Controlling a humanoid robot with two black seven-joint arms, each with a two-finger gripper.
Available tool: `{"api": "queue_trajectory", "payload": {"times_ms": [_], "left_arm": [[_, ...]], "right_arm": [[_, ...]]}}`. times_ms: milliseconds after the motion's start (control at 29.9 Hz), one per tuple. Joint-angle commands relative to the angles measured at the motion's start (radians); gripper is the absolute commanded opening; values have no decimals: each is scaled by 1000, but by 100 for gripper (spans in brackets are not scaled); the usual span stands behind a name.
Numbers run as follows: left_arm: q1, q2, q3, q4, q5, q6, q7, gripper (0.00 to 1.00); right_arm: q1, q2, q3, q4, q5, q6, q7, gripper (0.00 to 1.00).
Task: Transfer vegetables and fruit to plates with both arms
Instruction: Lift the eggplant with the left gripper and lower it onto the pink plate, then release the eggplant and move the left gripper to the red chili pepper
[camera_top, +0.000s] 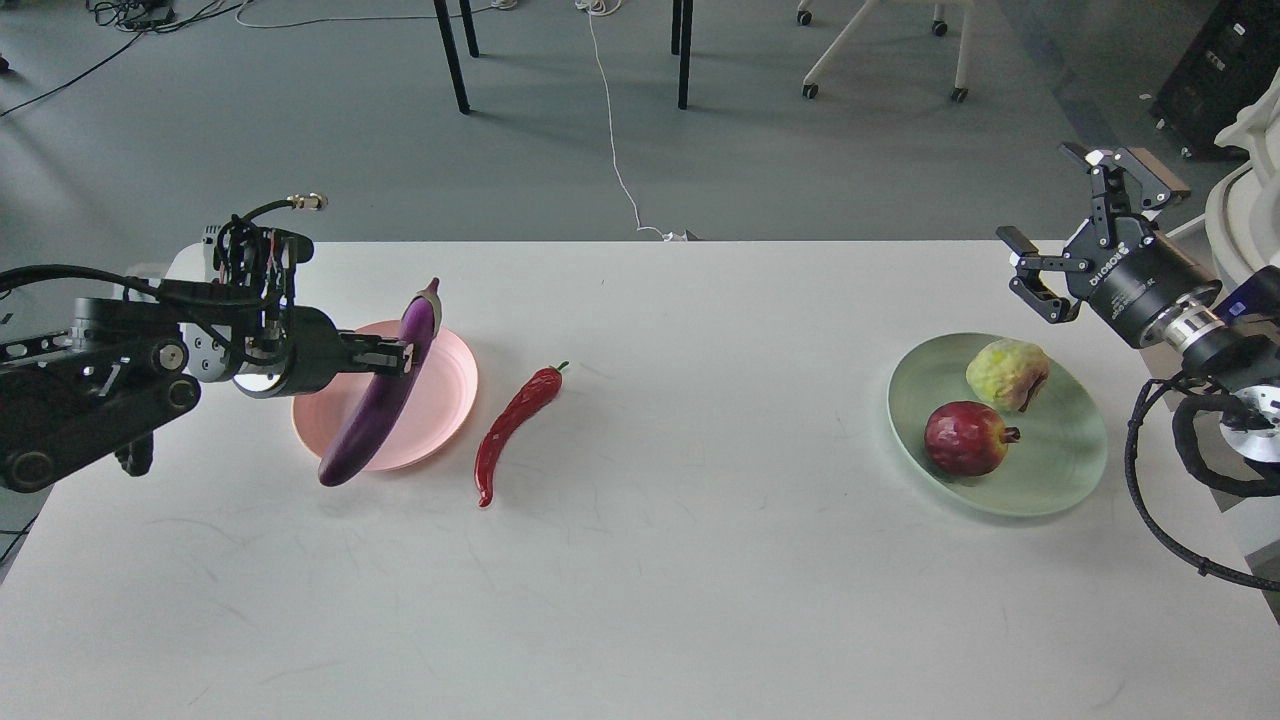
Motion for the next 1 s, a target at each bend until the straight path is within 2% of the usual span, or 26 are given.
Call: {"api": "queue_trajectory", "payload": {"times_ms": [0, 134, 234, 301, 469, 535, 803, 970], "left_arm": [[18, 1, 2, 62, 41, 31, -43, 18], [22, -6, 0, 85, 39, 79, -48, 27], [29, -17, 0, 85, 36, 83, -49, 50], [30, -17, 0, 85, 33, 85, -49, 61], [30, -16, -1, 85, 28, 83, -51, 73], [30, -16, -14, 82, 28, 85, -51, 82], [16, -14, -18, 60, 31, 86, -52, 86], [-13, -62, -15, -55, 44, 109, -45, 86]], "right_arm": [[0, 0, -1, 1, 0, 0, 0, 95], [0, 5, -3, 0, 0, 0, 0, 95], [3, 6, -1, -2, -3, 0, 0, 95], [4, 6, -3, -2, -3, 0, 0, 95], [4, 6, -3, -2, -3, 0, 0, 95], [4, 6, -3, -2, -3, 0, 0, 95], [7, 5, -3, -2, -3, 0, 0, 95], [10, 6, -3, -2, -3, 0, 0, 95]]}}
